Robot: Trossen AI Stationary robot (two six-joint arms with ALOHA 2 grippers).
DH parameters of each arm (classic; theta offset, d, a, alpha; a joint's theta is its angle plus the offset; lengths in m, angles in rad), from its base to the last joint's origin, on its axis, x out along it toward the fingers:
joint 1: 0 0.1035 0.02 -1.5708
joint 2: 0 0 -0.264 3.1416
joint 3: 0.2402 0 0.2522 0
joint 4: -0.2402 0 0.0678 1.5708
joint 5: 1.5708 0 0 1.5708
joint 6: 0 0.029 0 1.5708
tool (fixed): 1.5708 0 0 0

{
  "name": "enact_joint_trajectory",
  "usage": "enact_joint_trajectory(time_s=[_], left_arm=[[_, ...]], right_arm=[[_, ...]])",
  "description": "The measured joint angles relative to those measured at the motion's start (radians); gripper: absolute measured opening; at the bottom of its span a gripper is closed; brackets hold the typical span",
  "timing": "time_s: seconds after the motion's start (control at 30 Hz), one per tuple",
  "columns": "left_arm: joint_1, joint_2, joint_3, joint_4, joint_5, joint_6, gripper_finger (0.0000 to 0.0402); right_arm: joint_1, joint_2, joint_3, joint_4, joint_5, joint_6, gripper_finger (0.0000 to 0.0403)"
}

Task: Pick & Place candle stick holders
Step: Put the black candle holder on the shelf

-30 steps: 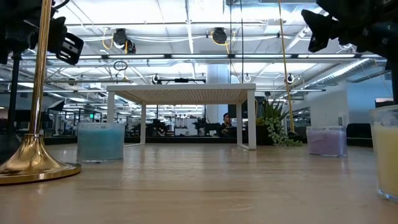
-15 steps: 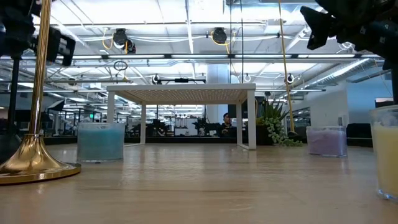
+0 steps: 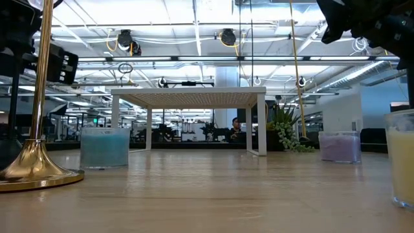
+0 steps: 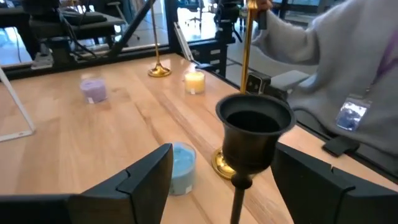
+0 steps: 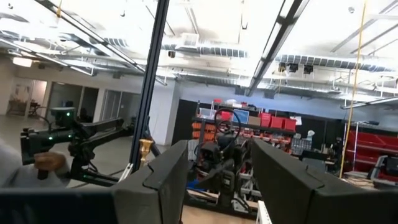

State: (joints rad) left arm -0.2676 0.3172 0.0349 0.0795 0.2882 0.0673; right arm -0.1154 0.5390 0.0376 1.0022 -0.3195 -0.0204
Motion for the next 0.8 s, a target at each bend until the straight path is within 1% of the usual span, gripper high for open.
enact_joint_trajectory(time_s=[0.13, 0.23, 0.3, 0.47, 0.6, 0.67, 0.77, 0.8], left_arm=[[-0.013, 0.019, 0.0, 0.006, -0.001, 0.002, 0.0263], [-0.018, 0.036, 0.0, 0.045, -0.001, -0.01, 0.0236], [-0.019, 0.049, 0.0, 0.058, -0.001, -0.017, 0.0209], [-0.019, 0.086, 0.0, 0.074, -0.002, -0.027, 0.0126], [-0.019, 0.109, -0.001, 0.138, -0.002, -0.045, 0.0064], [-0.019, 0.113, -0.001, 0.176, -0.002, -0.046, 0.004], [-0.019, 0.115, -0.001, 0.255, -0.01, -0.053, 0.0038], [-0.02, 0.115, -0.001, 0.287, -0.031, -0.069, 0.0038]], right_arm=[[0.0, 0.012, 0.0, -0.001, 0.0, 0.0, 0.0173], [0.0, 0.024, 0.0, -0.002, 0.0, 0.001, 0.0172], [0.0, 0.033, 0.0, -0.001, 0.001, 0.001, 0.0171], [0.0, 0.053, 0.0, -0.002, 0.001, 0.001, 0.0173], [0.0, 0.068, 0.0, -0.004, 0.001, 0.001, 0.0173], [0.0, 0.076, 0.0, -0.004, 0.001, 0.001, 0.0173], [0.0, 0.086, 0.0, -0.004, 0.001, 0.001, 0.0173], [0.0, 0.089, 0.0, -0.004, 0.002, 0.001, 0.0173]])
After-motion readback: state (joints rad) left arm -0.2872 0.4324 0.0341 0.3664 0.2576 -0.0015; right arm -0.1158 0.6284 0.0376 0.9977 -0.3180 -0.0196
